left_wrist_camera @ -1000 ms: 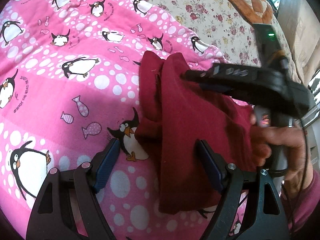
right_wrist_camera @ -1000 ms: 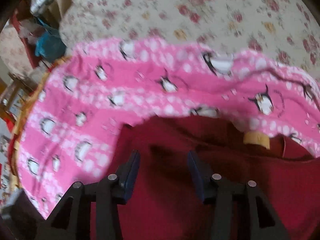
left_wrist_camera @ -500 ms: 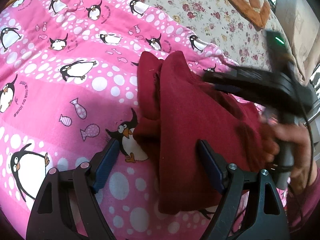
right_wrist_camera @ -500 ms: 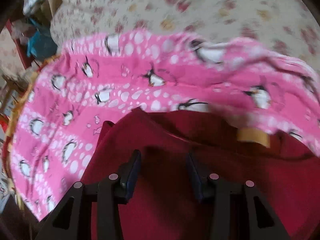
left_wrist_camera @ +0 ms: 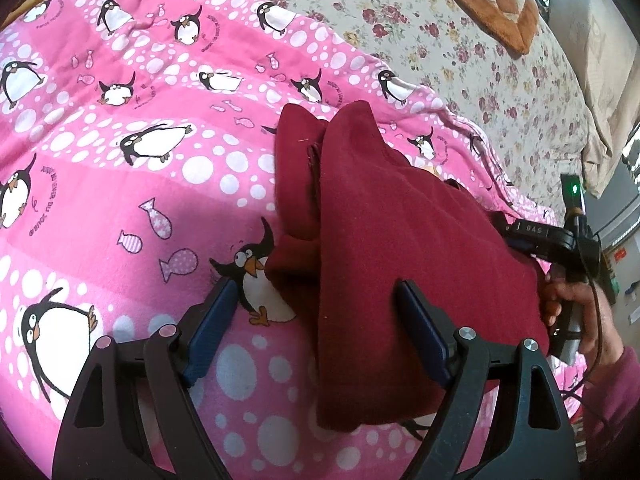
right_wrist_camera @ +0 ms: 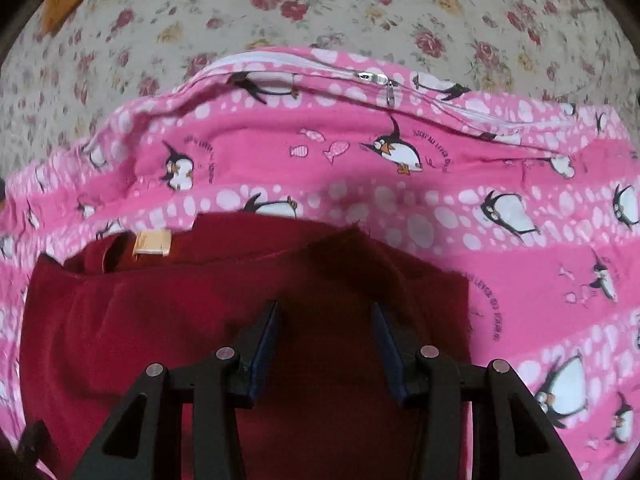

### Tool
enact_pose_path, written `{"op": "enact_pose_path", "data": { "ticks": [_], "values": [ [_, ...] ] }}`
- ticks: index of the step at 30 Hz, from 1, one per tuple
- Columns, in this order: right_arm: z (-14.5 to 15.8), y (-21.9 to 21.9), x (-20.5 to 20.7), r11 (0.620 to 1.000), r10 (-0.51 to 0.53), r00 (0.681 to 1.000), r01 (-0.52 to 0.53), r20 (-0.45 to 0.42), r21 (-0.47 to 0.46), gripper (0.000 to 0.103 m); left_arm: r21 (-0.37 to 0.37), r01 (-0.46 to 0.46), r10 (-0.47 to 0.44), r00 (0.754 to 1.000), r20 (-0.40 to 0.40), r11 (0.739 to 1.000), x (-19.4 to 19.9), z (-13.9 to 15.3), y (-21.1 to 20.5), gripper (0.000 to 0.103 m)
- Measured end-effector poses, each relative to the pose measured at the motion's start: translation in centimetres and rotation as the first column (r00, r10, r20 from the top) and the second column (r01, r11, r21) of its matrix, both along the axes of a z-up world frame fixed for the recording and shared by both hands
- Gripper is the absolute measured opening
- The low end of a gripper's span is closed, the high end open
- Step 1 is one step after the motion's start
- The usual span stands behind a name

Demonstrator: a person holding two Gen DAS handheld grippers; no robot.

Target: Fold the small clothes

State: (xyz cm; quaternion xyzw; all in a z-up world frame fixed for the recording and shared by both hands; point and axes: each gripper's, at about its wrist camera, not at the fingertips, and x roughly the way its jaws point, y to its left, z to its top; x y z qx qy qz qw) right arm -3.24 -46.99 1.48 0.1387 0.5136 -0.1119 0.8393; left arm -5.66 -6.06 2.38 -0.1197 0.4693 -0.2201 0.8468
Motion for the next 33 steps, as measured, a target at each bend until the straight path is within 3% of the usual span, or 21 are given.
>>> {"op": "enact_pose_path", "data": {
  "ticks": [3,9,13,18,20,22,25,26,29,33],
  "values": [
    [1.3,2.0,0.3,0.997,0.049,0.999,-0.050,-0.012,-0.059,0.045,-0.001,-0.001,0.001,1.000,-0.001,1.000,0.0,0.0,-0.1,0.083],
    [4.2,8.6,-0.5,0.976,0.216,0.976,-0.216,0.041,-0.006,0.046,-0.001,0.000,0.000,1.000,-0.001,1.000,0.0,0.0,0.0,0.083],
    [2.8,14.8,1.1,0.933,0.359,0.933,-0.359,0.002,0.022,0.046,-0.002,-0.001,0.001,1.000,-0.002,1.000,0.0,0.0,0.0,0.083],
    [0.7,17.1,3.5,0.929,0.364,0.931,-0.365,-0.028,-0.064,0.059,-0.003,0.000,0.000,1.000,-0.003,1.000,0.1,0.0,0.0,0.083],
    [1.1,17.1,4.6,0.939,0.336,0.940,-0.339,-0.059,-0.052,0.060,-0.005,0.000,0.000,1.000,-0.007,1.000,0.1,0.0,-0.1,0.083],
    [2.7,17.8,4.9,0.942,0.335,0.942,-0.335,-0.028,-0.026,0.060,-0.012,-0.003,0.003,1.000,-0.012,1.000,0.1,-0.1,0.1,0.083],
    [5.2,20.3,4.6,0.920,0.390,0.920,-0.391,0.034,0.033,0.062,-0.027,-0.009,0.009,1.000,-0.020,1.000,0.1,-0.1,0.3,0.083],
    [5.5,20.7,4.4,0.909,0.413,0.910,-0.414,0.038,0.050,0.068,-0.031,-0.010,0.009,1.000,-0.022,0.999,0.0,-0.1,0.3,0.083],
    [5.5,24.3,5.2,0.868,0.488,0.873,-0.486,0.009,0.106,0.072,-0.042,-0.013,0.012,1.000,-0.025,0.999,-0.1,-0.1,0.5,0.083],
    [3.5,27.0,6.7,0.856,0.508,0.859,-0.495,-0.061,0.153,0.072,-0.040,-0.022,0.021,0.999,-0.025,0.999,-0.2,-0.1,0.5,0.082]
  ]
}}
